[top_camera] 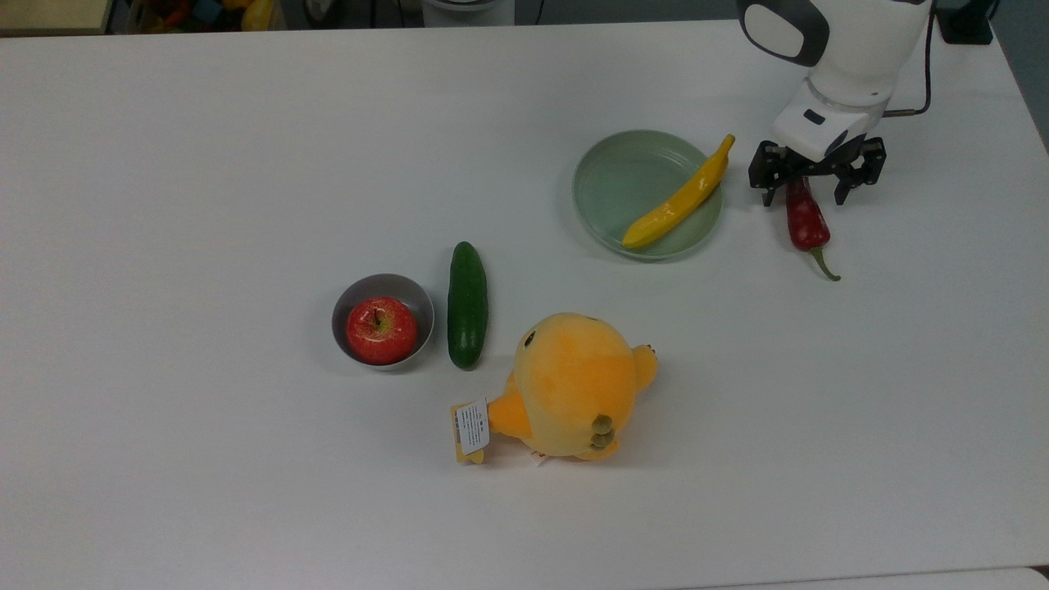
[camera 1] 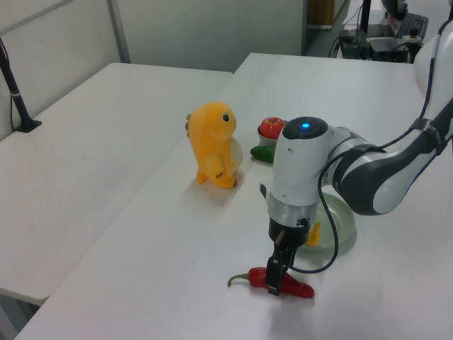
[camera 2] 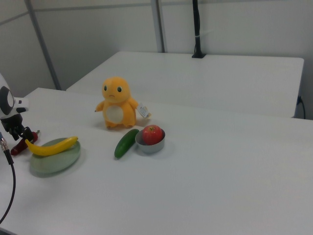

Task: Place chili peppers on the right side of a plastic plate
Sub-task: 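Close the gripper on the red chili pepper and lift it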

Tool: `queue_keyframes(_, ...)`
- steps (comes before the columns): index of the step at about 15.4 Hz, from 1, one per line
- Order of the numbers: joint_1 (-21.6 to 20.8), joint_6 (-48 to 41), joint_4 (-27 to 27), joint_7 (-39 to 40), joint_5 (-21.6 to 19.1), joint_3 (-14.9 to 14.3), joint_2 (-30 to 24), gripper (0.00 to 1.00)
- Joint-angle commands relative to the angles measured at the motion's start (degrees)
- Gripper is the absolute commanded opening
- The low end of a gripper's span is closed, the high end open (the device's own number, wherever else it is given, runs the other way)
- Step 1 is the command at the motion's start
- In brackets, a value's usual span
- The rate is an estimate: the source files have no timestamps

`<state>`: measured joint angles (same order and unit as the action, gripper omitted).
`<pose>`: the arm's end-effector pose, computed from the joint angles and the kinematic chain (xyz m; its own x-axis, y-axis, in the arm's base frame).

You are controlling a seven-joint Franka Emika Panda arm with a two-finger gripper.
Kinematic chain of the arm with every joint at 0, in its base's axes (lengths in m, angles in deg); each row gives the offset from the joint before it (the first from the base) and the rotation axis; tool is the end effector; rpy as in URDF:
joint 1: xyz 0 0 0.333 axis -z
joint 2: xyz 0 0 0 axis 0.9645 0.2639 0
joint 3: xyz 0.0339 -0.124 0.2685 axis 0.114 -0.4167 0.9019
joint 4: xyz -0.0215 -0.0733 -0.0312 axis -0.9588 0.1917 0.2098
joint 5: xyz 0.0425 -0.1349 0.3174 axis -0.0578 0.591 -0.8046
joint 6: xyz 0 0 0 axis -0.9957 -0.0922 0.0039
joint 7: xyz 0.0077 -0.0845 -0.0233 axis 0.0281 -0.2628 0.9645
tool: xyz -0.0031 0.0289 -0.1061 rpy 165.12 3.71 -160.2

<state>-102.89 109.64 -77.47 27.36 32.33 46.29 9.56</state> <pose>0.4921 0.4455 0.3196 0.9951 0.0194 0.0972 0.0291 -0.9946 -0.0996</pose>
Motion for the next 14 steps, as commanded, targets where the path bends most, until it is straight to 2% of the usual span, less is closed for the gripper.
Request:
queue_keyframes(1,-1.2,2.7,1.0,-1.5,2.0,-1.0,1.4,0.09)
queue_keyframes(2,-1.2,3.3,1.0,-1.5,2.0,-1.0,1.6,0.02)
queue_keyframes(3,-1.2,3.3,1.0,-1.4,2.0,-1.0,1.7,0.01)
queue_keyframes(14,-1.1,3.2,2.2,-1.3,3.0,-0.8,1.4,0.01)
